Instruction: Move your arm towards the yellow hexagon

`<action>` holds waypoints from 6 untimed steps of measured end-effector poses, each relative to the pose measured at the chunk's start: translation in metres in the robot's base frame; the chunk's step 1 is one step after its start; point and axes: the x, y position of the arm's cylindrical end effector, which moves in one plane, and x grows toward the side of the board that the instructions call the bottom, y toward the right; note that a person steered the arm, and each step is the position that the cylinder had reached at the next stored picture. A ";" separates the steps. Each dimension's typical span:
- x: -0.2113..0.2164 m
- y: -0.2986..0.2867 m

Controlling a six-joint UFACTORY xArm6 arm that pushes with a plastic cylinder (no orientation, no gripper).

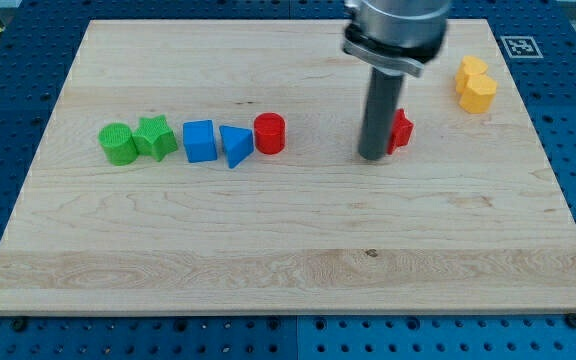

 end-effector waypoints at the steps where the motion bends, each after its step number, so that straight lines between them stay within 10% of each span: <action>1: 0.002 0.049; 6: -0.007 0.074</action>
